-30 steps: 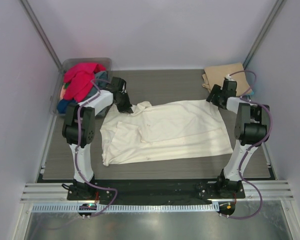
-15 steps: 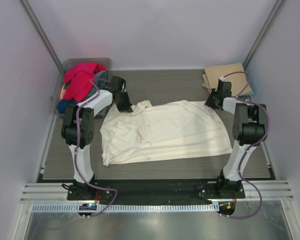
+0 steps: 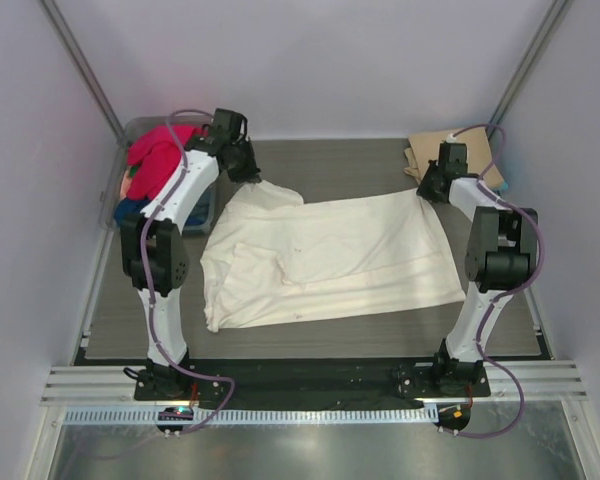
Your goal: Fold and stack the t-shirts
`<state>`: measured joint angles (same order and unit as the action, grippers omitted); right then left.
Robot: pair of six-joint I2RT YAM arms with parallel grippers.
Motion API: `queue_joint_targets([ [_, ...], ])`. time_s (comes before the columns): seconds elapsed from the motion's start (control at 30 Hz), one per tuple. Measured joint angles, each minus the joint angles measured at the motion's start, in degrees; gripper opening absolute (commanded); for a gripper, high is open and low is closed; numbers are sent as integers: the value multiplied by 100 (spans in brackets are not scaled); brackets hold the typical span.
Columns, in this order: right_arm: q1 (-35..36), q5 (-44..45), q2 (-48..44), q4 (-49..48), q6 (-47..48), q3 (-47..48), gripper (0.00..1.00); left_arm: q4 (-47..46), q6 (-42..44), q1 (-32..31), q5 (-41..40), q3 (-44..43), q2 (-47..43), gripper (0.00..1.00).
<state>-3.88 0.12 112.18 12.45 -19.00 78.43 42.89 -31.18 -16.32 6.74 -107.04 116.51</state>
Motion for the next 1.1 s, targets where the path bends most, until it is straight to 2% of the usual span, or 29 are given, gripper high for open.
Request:
queue_joint_targets([
  [0.13,2,46,-168,101,0,129,1,291,179,35,-131,-610,-2,0],
  [0.27,-7,76,-409,223,2,83,1,538,245,44,-140,-514,-35,0],
  [0.43,-83,179,-870,264,4,-339,1,730,299,-57,-177,337,-501,0],
  [0.7,-243,363,-1224,284,-146,-929,1,868,245,-656,-654,1926,-2229,0],
  [0.87,-330,393,-1469,317,-264,-1285,9,1001,57,-940,-986,2682,-3254,0],
  [1.1,-330,385,-2041,306,-415,-1862,10,1314,-278,-1132,-1294,3491,-4168,0],
])
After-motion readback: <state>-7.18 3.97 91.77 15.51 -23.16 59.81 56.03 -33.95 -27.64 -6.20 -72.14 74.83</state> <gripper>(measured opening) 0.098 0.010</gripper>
